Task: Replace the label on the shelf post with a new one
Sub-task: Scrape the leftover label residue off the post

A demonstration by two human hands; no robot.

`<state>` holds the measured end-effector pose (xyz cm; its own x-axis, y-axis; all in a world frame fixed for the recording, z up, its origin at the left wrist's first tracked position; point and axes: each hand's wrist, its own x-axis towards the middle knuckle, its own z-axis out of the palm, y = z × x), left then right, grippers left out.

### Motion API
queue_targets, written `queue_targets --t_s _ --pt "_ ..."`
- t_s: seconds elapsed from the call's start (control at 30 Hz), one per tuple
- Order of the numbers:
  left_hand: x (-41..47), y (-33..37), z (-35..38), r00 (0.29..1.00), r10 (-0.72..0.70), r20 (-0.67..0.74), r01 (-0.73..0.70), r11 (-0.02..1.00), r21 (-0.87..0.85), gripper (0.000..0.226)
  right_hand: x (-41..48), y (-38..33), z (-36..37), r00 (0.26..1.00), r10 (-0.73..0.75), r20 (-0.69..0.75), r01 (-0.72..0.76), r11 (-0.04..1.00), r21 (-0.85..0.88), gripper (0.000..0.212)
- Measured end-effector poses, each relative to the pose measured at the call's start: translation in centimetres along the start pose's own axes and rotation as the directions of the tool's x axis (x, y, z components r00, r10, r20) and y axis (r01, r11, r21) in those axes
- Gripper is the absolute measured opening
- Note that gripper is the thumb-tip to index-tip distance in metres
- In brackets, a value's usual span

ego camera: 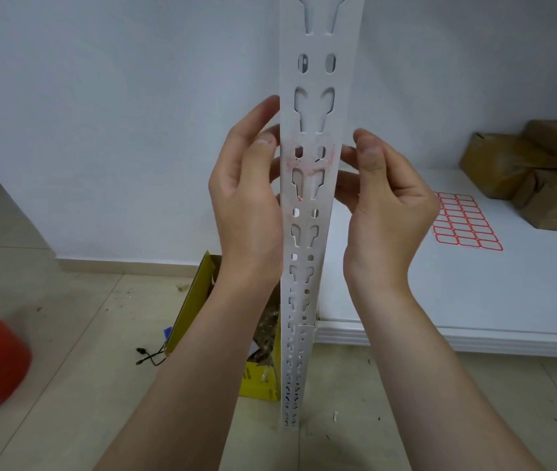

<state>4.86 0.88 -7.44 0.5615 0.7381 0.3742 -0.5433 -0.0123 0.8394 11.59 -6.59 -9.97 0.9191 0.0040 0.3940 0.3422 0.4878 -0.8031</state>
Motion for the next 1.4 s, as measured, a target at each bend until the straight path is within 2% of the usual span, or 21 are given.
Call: queue_targets --t_s 0.07,0.1,0.2,0.27,0.33,0.4,0.43,0.5,0.57,0.63,0.87,1.0,1.07,1.17,1.4 --pt "0.1 -0.2 -0.4 0.996 0.037 -0.080 -0.039 0.999 -0.017 0.037 0.1 -0.3 -0.1 0.997 -0.016 -0.075 0.014 1.000 -0.022 0.017" --pt "0.2 -0.3 -0.6 0.990 0.058 -0.129 -0.063 0.998 -0.031 0.039 0.1 -0.6 0.0 0.995 -0.021 -0.093 0.019 0.999 -0.026 0.024" --pt "0.9 -0.3 -1.4 0.974 0.102 -0.203 -0.116 0.991 -0.059 0.039 0.2 -1.4 -0.3 0.998 -0.022 -0.062 0.020 0.999 -0.028 0.062" --pt "0.9 -0.2 -1.5 0.972 0.114 -0.206 -0.124 0.992 -0.035 0.036 -0.2 -1.9 -0.4 0.998 -0.050 0.025 0.052 0.996 -0.076 0.074" --pt "0.7 -0.2 -1.3 0.974 0.110 -0.200 -0.113 0.994 -0.004 0.029 -0.5 -1.9 -0.6 0.988 -0.113 0.105 0.125 0.985 -0.117 0.065" --pt "0.5 -0.1 -1.2 0.985 0.090 -0.149 -0.089 0.996 0.009 0.011 -0.4 -1.9 -1.0 0.962 -0.230 0.145 0.242 0.967 -0.075 0.023" --pt "0.5 -0.1 -1.1 0.992 0.069 -0.101 -0.068 0.998 0.014 0.019 -0.3 -1.9 -0.8 0.952 -0.250 0.177 0.261 0.965 -0.040 0.007" --pt "0.5 -0.2 -1.0 0.999 0.035 0.012 -0.036 0.998 0.054 0.041 -0.2 -2.4 -0.2 0.952 -0.207 0.224 0.225 0.973 -0.058 0.032" --pt "0.4 -0.1 -0.7 0.995 0.026 0.094 -0.033 0.996 0.081 0.044 -0.1 -2.7 0.6 0.959 -0.073 0.275 0.100 0.991 -0.087 0.035" --pt "0.4 0.0 -0.6 0.994 0.027 0.106 -0.036 0.996 0.081 0.042 -0.1 -2.7 1.0 0.945 0.008 0.327 0.021 0.996 -0.083 0.036" --pt "1.0 0.3 -1.7 0.979 0.080 0.186 -0.104 0.987 0.126 0.044 1.1 -1.5 -0.6 0.875 -0.009 0.484 0.061 0.994 -0.093 0.051" --pt "1.7 -0.2 -3.0 0.951 0.077 0.300 -0.112 0.988 0.104 0.052 1.5 -0.9 -1.3 0.815 -0.007 0.580 0.054 0.997 -0.063 0.060" --pt "1.9 -0.4 -3.5 0.932 0.055 0.357 -0.087 0.994 0.073 0.058 1.5 -1.0 -1.4 0.815 -0.027 0.579 0.076 0.995 -0.061 0.062" --pt "2.2 -0.6 -4.1 0.906 0.036 0.421 -0.062 0.997 0.048 0.052 1.4 -1.4 -1.2 0.840 -0.061 0.539 0.114 0.991 -0.064 0.062" --pt "1.8 -0.3 -4.0 0.921 0.018 0.390 -0.004 0.999 -0.035 0.039 0.8 -2.2 -0.2 0.904 -0.034 0.426 0.124 0.975 -0.186 0.053"
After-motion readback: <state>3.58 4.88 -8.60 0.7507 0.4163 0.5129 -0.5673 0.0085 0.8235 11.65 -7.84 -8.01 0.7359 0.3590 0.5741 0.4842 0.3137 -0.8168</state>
